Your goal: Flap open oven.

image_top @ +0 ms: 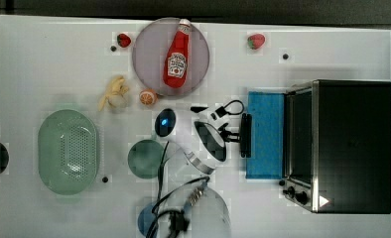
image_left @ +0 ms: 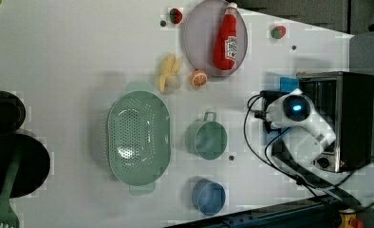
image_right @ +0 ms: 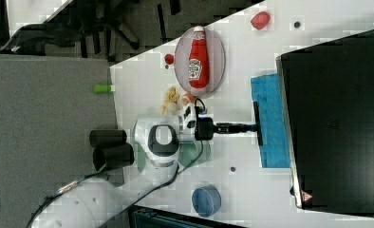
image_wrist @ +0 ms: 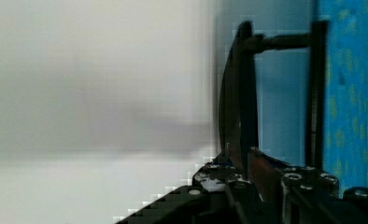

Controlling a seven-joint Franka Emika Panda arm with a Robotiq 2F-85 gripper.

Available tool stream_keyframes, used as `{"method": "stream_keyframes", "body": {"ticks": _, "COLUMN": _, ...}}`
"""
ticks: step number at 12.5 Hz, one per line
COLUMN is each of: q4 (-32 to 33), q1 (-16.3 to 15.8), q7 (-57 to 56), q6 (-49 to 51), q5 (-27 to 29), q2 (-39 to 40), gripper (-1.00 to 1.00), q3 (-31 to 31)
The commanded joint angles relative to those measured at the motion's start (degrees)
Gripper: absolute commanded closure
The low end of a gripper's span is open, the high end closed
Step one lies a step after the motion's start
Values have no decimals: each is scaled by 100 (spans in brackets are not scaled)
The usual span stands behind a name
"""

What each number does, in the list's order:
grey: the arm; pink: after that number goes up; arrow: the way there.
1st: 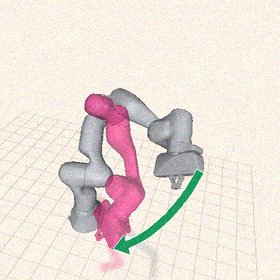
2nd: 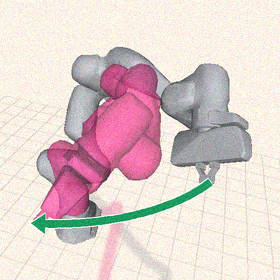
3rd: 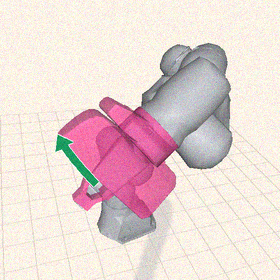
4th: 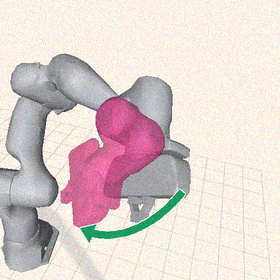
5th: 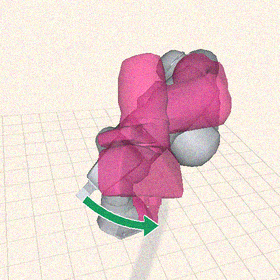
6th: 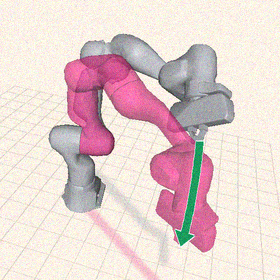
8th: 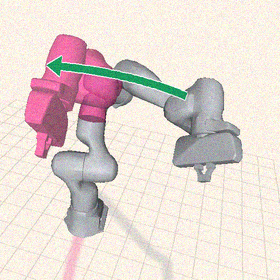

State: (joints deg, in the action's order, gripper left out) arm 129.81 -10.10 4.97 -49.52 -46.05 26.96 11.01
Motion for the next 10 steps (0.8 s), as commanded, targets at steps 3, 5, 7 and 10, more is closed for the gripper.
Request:
{"method": "stream_keyframes", "body": {"ticks": 3, "q4": -219, "q1": 121, "q7": 229, "q6": 459, "q5": 2238, "q2": -2004, "gripper": 65, "q3": 189}}
{"method": "stream_keyframes", "body": {"ticks": 5, "q4": -274, "q1": 124, "q7": 189, "q6": 994, "q5": 2825, "q2": -2731, "gripper": 65, "q3": 258}}
{"method": "stream_keyframes", "body": {"ticks": 7, "q4": -457, "q1": 117, "q7": 194, "q6": 1638, "q5": 3309, "q2": -3395, "gripper": 65, "q3": 244}}
{"method": "stream_keyframes", "body": {"ticks": 10, "q4": -1042, "q1": 113, "q7": 227, "q6": 3043, "q5": 4027, "q2": -4062, "gripper": 65, "q3": 218}}
